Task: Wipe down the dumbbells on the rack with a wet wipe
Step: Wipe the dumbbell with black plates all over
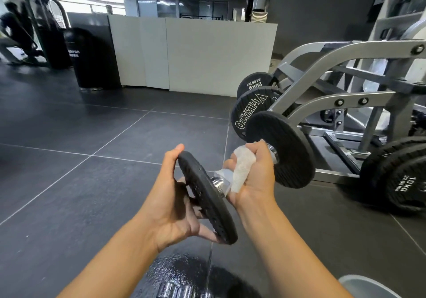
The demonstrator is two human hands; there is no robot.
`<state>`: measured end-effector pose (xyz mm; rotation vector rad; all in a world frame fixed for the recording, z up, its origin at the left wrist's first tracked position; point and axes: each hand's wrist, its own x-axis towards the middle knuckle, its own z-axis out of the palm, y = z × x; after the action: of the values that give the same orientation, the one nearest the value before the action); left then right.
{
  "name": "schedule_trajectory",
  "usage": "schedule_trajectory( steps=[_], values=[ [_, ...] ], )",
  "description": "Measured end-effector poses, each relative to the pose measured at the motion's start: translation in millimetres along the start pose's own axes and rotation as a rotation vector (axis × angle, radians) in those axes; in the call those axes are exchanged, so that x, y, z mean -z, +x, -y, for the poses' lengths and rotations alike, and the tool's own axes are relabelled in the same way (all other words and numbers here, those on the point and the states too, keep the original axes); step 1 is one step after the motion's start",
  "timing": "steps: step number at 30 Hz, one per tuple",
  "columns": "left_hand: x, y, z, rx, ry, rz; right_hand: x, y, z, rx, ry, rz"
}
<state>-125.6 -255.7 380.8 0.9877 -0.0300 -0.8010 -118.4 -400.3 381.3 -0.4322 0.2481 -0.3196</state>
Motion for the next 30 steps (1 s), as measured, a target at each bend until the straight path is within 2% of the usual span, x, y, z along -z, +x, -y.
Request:
schedule_trajectory(
  steps=[2, 3, 5, 6, 7, 9, 10, 11, 13, 14, 15, 16, 18, 19, 20, 21, 22, 23, 24, 25, 26, 27, 28, 29, 30],
  values=[
    [-3, -2, -1, -0.387, 0.19, -0.045, -3, 2, 1, 0.013, -0.007, -0.029],
    [-1, -4, -3, -0.688, 0.448, -0.021, -3, 5, 1, 0.026, -0.009, -0.056],
    [20, 1, -5, -1.258, 1.133, 0.06, -3, 11, 3, 0.023, -0.006, -0.075],
    [23, 1, -7, -1.446, 1.319, 0.114, -2, 12, 4, 0.011, 0.01, -0.068],
    [26, 3, -8, -1.515, 1.321, 0.096, -1, 14, 4, 0.006, 0.02, -0.068],
    [25, 6, -9, -1.367, 0.995, -0.11, 3, 15, 4, 0.018, 0.001, -0.091],
    [23, 7, -7, -1.178, 0.789, -0.252, 4, 13, 3, 0.02, -0.006, -0.091],
    [19, 8, -8, -0.894, 0.58, -0.343, 3, 11, 2, 0.02, -0.007, -0.08],
    [15, 11, -9, -0.255, 0.227, -0.269, 3, 10, -1, 0.025, -0.004, -0.07],
    [12, 10, -9, -0.046, 0.09, -0.179, 3, 9, -3, 0.022, -0.003, -0.068],
    [10, 7, -8, 0.054, 0.017, -0.134, 4, 9, -5, 0.018, -0.004, -0.064],
    [5, 4, -3, 0.082, -0.003, -0.127, 4, 9, -7, 0.016, -0.007, -0.062],
    [3, 6, 5, -0.038, -0.017, -0.142, 3, 9, -9, 0.014, -0.015, -0.066],
    [1, 7, 7, -0.206, 0.044, -0.142, 2, 9, -9, 0.012, -0.018, -0.068],
    [0, 7, 8, -0.453, 0.178, -0.126, 1, 11, -9, 0.012, -0.019, -0.073],
    [3, 4, 8, -0.767, 0.418, -0.103, 0, 13, -9, 0.007, -0.014, -0.074],
    [10, 4, 7, -1.054, 0.756, -0.083, 2, 16, -9, -0.003, -0.005, -0.069],
    [21, 6, 4, -1.307, 1.02, 0.0, 3, 18, -9, -0.022, 0.01, -0.055],
    [28, 10, -1, -1.447, 1.144, 0.042, 5, 19, -9, -0.036, 0.019, -0.042],
    [30, 11, -8, -1.421, 1.067, 0.015, 7, 19, -10, -0.04, 0.019, -0.043],
    [31, 10, -17, -1.307, 0.877, -0.093, 9, 19, -10, -0.033, 0.008, -0.061],
    [34, 10, -20, -1.083, 0.662, -0.213, 10, 19, -11, -0.027, 0.0, -0.084],
    [36, 11, -23, -0.763, 0.483, -0.293, 10, 17, -11, -0.02, -0.006, -0.099],
    [35, 12, -23, -0.417, 0.368, -0.303, 9, 14, -12, -0.014, -0.012, -0.102],
    [37, 13, -20, -0.143, 0.284, -0.234, 8, 14, -13, -0.006, -0.018, -0.105]
  ],
)
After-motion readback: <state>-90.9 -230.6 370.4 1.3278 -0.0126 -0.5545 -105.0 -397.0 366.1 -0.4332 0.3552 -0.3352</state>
